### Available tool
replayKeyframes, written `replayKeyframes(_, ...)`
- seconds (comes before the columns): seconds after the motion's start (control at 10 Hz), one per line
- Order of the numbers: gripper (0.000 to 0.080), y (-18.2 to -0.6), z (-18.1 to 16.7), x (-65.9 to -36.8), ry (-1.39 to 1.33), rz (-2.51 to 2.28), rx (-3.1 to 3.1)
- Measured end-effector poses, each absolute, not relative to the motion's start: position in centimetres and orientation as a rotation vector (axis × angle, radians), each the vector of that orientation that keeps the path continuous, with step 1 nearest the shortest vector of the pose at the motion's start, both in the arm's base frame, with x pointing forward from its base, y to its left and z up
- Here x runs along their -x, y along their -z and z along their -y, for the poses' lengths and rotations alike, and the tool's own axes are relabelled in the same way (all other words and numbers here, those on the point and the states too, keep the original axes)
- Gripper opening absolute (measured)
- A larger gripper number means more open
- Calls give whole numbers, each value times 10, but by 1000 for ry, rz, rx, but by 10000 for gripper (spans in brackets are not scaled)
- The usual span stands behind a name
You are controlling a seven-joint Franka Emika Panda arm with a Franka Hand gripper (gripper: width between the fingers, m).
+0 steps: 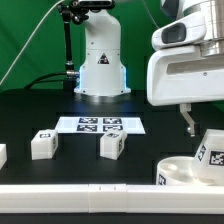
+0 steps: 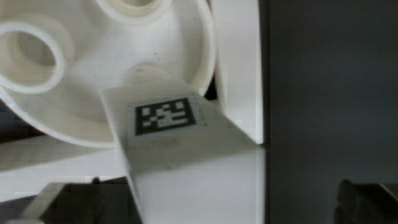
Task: Assemble stool
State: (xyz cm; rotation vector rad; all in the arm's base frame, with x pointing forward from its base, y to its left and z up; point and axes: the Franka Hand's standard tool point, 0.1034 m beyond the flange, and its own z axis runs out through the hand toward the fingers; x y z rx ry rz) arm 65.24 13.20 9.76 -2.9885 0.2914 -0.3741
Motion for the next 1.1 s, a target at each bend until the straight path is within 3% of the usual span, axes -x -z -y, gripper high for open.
replayKeyframes(0.4, 649, -97, -129, -653, 397, 70, 3045)
replayKeyframes(1.1, 649, -98, -125, -656, 298, 1235, 2957)
